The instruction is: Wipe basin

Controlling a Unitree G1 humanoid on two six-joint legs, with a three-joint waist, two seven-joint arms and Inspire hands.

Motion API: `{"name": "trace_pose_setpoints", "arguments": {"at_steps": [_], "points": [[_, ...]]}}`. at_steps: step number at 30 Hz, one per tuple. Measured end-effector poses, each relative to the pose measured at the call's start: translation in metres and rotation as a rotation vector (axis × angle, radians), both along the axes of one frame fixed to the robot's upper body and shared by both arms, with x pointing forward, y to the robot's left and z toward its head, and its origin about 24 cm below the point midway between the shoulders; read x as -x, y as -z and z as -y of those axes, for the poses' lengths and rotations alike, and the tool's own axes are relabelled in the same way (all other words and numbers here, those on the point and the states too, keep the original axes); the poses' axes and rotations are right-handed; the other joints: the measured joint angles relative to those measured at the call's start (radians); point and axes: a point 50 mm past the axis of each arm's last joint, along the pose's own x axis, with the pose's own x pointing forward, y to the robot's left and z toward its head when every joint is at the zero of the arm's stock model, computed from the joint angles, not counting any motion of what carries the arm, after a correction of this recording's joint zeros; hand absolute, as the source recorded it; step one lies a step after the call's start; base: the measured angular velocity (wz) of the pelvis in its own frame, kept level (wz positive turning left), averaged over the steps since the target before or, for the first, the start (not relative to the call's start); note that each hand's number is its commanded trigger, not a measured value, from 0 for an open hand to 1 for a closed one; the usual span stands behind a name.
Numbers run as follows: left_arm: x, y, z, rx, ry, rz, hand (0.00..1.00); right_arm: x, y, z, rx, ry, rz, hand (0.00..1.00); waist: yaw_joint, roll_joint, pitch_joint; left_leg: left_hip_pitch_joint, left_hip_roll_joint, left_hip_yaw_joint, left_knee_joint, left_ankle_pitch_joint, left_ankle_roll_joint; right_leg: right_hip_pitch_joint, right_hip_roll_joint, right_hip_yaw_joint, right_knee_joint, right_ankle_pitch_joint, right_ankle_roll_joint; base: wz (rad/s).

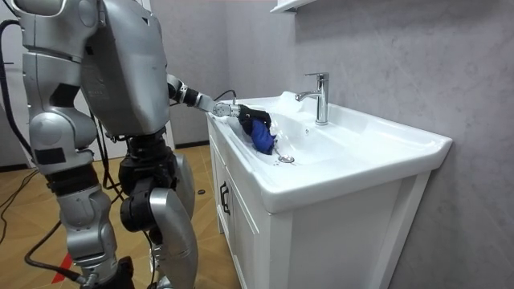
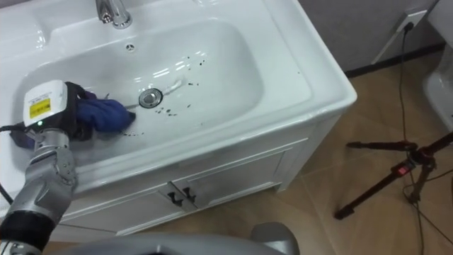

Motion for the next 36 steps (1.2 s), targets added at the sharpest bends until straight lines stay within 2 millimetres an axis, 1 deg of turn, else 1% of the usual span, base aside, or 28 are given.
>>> {"name": "trace_pose_setpoints", "arguments": {"at_steps": [3,4,8,12,13,16,19,22,25,26,30,33,36], "points": [[0.0,0.001,0.0,0.007,0.001,-0.019,1.0,-0.004,0.0,0.001,0.011,-0.001,0.013,0.0,-0.006,0.001,0.0005,0.002,0.001,0.0,0.0,0.0,0.0,0.006,0.001,-0.002,-0.003,0.0,0.0,0.0],[0.001,0.003,0.0,0.009,-0.001,-0.029,1.0,-0.009,0.0,0.001,0.015,-0.005,0.026,0.0,-0.007,0.003,0.0016,0.005,0.002,0.0,-0.001,0.0,0.0,0.012,0.002,-0.003,-0.008,0.002,0.0,0.0],[0.007,0.013,-0.004,0.016,-0.02,-0.102,1.0,-0.015,-0.001,0.001,0.018,-0.007,0.038,0.0,-0.012,0.008,0.0026,0.006,0.008,0.012,-0.001,0.001,-0.001,0.013,0.007,-0.004,-0.014,0.006,-0.003,-0.01],[0.007,0.014,-0.005,0.02,-0.024,-0.12,1.0,-0.019,-0.001,0.002,0.022,-0.01,0.045,0.0,-0.012,0.011,0.0043,0.004,0.01,0.015,-0.001,0.002,-0.004,0.006,0.009,-0.004,-0.014,0.008,-0.006,-0.02],[0.008,0.015,-0.005,0.02,-0.026,-0.128,1.0,-0.019,-0.001,0.003,0.022,-0.01,0.045,0.0,-0.013,0.01,0.0061,0.004,0.01,0.018,-0.001,0.003,-0.005,0.001,0.009,0.0,-0.014,0.008,-0.006,-0.08],[0.006,0.015,-0.005,0.004,-0.012,-0.15,1.0,-0.02,-0.001,0.002,0.021,-0.011,0.048,0.0,-0.011,0.012,0.0075,0.0,0.009,0.026,-0.001,0.003,-0.005,-0.008,0.01,0.012,-0.011,0.007,-0.007,-0.09],[0.005,0.016,-0.005,-0.005,-0.011,-0.172,1.0,-0.019,-0.001,0.003,0.022,-0.009,0.041,0.0,-0.008,0.013,0.0058,-0.002,0.009,0.04,-0.001,0.003,-0.005,-0.017,0.012,0.024,-0.004,0.007,-0.007,-0.11],[0.003,0.016,-0.006,0.0,-0.021,-0.195,1.0,-0.017,-0.001,0.003,0.025,-0.004,0.025,0.0,-0.01,0.011,0.0054,-0.001,0.009,0.046,0.002,0.003,-0.005,-0.019,0.01,0.026,0.008,0.007,-0.007,-0.04],[0.001,0.016,-0.006,0.007,-0.027,-0.214,1.0,-0.017,-0.001,0.003,0.026,-0.003,0.02,0.0,-0.008,0.005,0.0048,0.001,0.007,0.051,0.004,0.003,-0.005,-0.024,0.007,0.027,0.022,0.002,-0.009,-0.02],[0.001,0.015,-0.006,0.01,-0.032,-0.223,1.0,-0.017,-0.001,0.003,0.027,-0.003,0.019,0.0,-0.009,0.0,0.004,0.004,0.006,0.054,0.005,0.003,-0.005,-0.025,0.005,0.027,0.024,-0.004,-0.009,0.0],[-0.001,0.015,-0.006,0.018,-0.03,-0.238,1.0,-0.022,-0.002,0.005,0.034,-0.005,0.028,0.0,-0.012,-0.001,0.0037,0.001,0.007,0.059,0.01,0.003,-0.005,-0.035,0.003,0.026,0.026,-0.004,-0.01,0.0],[-0.005,0.014,-0.002,0.028,-0.016,-0.253,1.0,-0.024,-0.002,0.005,0.031,-0.017,0.032,0.0,-0.013,-0.003,0.0044,-0.002,0.008,0.07,0.024,0.003,-0.005,-0.038,-0.001,0.025,0.033,-0.005,-0.011,0.0],[-0.01,0.014,0.008,0.054,0.009,-0.256,1.0,-0.024,-0.002,0.004,0.028,-0.014,0.033,0.0,-0.016,-0.004,0.0041,-0.01,0.007,0.072,0.027,0.003,-0.005,-0.042,-0.007,0.016,0.038,-0.008,-0.01,0.09]]}}
